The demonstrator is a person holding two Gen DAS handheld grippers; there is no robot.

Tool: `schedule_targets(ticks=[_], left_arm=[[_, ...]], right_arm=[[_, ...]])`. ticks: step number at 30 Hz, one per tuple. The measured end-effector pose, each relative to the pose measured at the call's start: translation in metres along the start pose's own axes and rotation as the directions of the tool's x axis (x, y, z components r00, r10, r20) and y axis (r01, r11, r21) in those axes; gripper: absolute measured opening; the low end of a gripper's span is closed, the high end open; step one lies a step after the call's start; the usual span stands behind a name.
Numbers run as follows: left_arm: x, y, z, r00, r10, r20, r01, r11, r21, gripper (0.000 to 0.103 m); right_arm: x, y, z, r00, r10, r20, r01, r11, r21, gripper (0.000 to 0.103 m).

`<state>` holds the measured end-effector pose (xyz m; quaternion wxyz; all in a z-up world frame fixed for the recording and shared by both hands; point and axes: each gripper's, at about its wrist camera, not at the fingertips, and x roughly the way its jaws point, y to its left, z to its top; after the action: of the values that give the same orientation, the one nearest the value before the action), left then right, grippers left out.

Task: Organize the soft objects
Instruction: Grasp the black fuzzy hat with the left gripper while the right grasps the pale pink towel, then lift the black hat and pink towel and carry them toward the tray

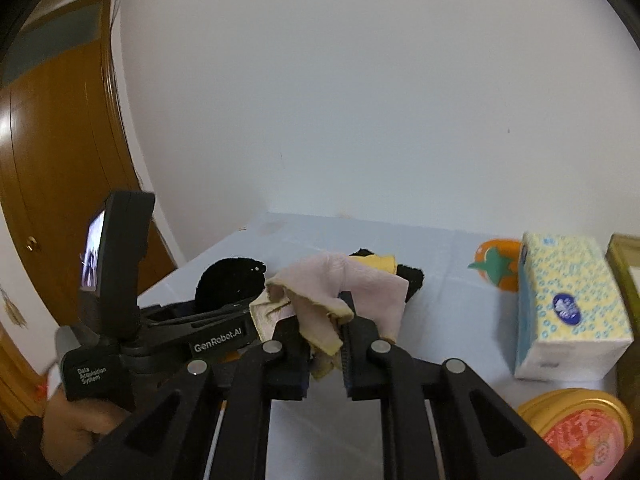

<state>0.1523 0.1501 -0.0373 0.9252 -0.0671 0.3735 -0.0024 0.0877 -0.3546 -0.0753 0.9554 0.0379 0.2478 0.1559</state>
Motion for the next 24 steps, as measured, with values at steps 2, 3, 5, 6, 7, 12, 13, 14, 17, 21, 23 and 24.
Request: schedule_targets(ticks=[2,3,5,6,7,12,13,14,17,21,23,24], left_arm=[[-0.001,0.000,0.001,1.000,0.006,0.004,-0.006,1.000,-0.002,0.055],[-0.002,0.001,0.002,1.000,0.007,0.005,-0.007,1.000,-0.006,0.055],[-0.002,0.004,0.002,1.000,0.011,0.007,-0.011,1.000,-0.018,0.055],[-0.003,0.005,0.002,1.000,0.013,0.008,-0.012,1.000,-0.025,0.055],[-0.004,0.006,0.002,1.000,0.014,0.010,-0.014,0.999,-0.030,0.055],[-0.015,0.009,0.001,0.998,0.026,0.056,-0.024,0.999,-0.042,0.055],[-0.017,0.010,0.001,0.998,0.025,0.064,-0.022,0.999,-0.040,0.055],[-0.020,0.009,0.000,0.997,0.026,0.070,-0.024,0.999,-0.038,0.055],[-0.025,0.008,-0.004,0.997,0.029,0.075,-0.027,0.999,-0.032,0.055],[-0.033,0.006,-0.007,0.995,0.037,0.091,-0.035,0.999,-0.019,0.055],[-0.036,0.005,-0.009,0.995,0.038,0.097,-0.037,0.999,-0.015,0.055],[-0.038,0.005,-0.010,0.994,0.040,0.100,-0.039,0.999,-0.014,0.055]], right_arm=[[-0.004,0.006,-0.001,1.000,-0.031,0.002,0.031,0.999,-0.014,0.014],[-0.006,0.007,-0.001,0.999,-0.041,0.005,0.041,0.999,-0.018,0.014],[-0.007,0.006,-0.002,0.999,-0.046,0.011,0.047,0.999,-0.018,0.014],[-0.010,0.005,-0.002,0.999,-0.046,0.014,0.047,0.999,-0.017,0.014],[-0.010,0.000,-0.004,0.999,-0.044,0.016,0.044,0.999,-0.018,0.014],[-0.014,0.006,-0.005,0.998,-0.048,0.038,0.051,0.997,-0.055,0.014],[-0.015,0.009,-0.006,0.998,-0.050,0.041,0.053,0.996,-0.070,0.014],[-0.017,0.012,-0.008,0.998,-0.052,0.044,0.056,0.995,-0.081,0.014],[-0.022,0.016,-0.011,0.997,-0.056,0.057,0.062,0.993,-0.104,0.014],[-0.028,0.019,-0.012,0.996,-0.057,0.065,0.064,0.992,-0.106,0.014],[-0.030,0.018,-0.012,0.996,-0.059,0.068,0.065,0.993,-0.102,0.014],[-0.029,0.016,-0.013,0.996,-0.055,0.066,0.062,0.993,-0.102,0.014]])
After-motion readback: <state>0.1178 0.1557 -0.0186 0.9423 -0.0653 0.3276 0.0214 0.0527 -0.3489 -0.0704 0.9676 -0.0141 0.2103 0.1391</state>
